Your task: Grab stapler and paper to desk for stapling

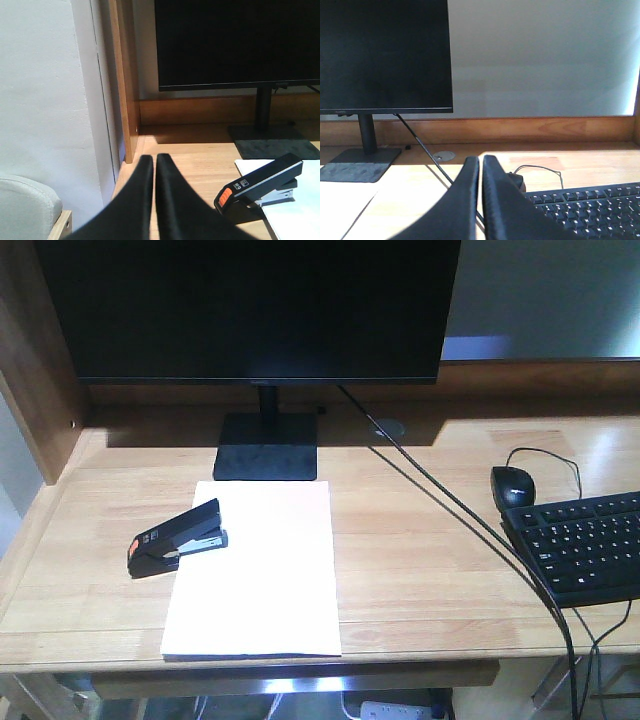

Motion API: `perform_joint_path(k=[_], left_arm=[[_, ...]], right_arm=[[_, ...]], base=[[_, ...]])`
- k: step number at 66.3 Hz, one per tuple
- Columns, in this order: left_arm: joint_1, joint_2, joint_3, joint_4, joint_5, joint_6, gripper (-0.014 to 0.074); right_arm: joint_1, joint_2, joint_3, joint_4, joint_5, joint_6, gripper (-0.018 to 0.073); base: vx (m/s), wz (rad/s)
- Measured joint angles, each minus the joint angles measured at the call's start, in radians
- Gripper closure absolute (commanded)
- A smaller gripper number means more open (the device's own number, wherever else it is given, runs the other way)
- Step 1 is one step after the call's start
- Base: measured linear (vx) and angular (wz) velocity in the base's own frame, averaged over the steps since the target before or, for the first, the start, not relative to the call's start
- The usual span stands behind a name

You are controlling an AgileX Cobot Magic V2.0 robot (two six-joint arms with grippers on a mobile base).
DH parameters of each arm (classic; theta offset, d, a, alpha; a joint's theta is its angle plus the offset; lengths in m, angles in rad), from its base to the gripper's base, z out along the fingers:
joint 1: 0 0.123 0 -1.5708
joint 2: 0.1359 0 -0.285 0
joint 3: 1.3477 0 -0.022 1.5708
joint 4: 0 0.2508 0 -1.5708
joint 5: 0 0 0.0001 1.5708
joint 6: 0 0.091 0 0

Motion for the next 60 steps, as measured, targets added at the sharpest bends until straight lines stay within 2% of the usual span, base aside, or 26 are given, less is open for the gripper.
perform_joint_path(k=[60], left_arm=[[0.000, 0.000, 0.000, 0.000, 0.000, 0.000, 0.0603]], right_arm=[[0.000, 0.000, 0.000, 0.000, -0.001, 0.000, 0.0568]], base=[[0.00, 0.00]])
